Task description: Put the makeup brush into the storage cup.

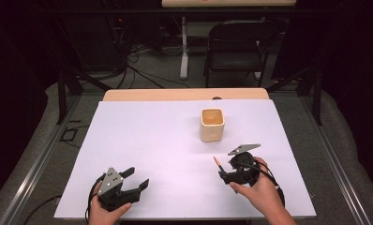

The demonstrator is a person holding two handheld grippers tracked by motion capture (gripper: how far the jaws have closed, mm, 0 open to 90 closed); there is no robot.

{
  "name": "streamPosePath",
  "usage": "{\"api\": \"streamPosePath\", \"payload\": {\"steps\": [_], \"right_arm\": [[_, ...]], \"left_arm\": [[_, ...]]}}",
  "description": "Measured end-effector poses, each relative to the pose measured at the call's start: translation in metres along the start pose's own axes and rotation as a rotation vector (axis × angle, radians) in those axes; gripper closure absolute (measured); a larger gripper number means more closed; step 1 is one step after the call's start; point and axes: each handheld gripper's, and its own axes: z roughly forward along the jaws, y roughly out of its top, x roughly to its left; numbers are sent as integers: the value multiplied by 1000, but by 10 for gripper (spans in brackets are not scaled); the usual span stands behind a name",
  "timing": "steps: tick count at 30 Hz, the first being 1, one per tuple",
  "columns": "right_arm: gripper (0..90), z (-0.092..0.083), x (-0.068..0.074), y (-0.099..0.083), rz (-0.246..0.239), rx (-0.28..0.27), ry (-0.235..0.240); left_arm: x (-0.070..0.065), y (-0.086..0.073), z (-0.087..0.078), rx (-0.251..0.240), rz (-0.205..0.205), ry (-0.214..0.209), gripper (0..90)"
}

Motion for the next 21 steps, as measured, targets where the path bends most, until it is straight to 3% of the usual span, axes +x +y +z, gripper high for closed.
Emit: {"api": "streamPosePath", "payload": {"steps": [9,21], "right_arm": [[445,4,-4,3,1,72,-11],[509,7,-8,4,14,129,-7]], "left_arm": [[0,0,0,2,-1,4,291],[0,0,0,6,-3,6,291]]}}
